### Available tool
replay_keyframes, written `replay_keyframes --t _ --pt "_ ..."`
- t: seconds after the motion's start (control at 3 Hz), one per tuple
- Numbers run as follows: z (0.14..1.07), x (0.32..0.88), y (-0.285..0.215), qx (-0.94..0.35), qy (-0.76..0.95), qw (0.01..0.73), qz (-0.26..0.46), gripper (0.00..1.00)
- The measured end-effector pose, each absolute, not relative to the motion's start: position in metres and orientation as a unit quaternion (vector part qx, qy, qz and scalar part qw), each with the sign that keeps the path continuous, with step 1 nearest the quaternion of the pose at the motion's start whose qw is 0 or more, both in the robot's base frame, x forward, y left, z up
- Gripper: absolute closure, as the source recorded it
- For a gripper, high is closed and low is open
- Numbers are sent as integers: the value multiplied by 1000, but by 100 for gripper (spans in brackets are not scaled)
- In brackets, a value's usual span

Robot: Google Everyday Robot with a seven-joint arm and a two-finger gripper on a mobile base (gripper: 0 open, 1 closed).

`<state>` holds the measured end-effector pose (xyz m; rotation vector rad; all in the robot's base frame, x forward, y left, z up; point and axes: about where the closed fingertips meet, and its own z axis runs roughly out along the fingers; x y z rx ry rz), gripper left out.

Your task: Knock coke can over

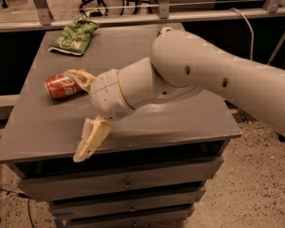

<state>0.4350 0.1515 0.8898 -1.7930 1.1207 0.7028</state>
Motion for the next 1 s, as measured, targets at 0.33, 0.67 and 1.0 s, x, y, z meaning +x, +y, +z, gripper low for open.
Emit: replay_keyframes --t 0.33,0.67,1.0 --pt "911 465 129 -732 436 448 271 0" --pt "957 507 89 -732 438 473 221 0" --pt "997 528 51 -724 469 489 132 0"
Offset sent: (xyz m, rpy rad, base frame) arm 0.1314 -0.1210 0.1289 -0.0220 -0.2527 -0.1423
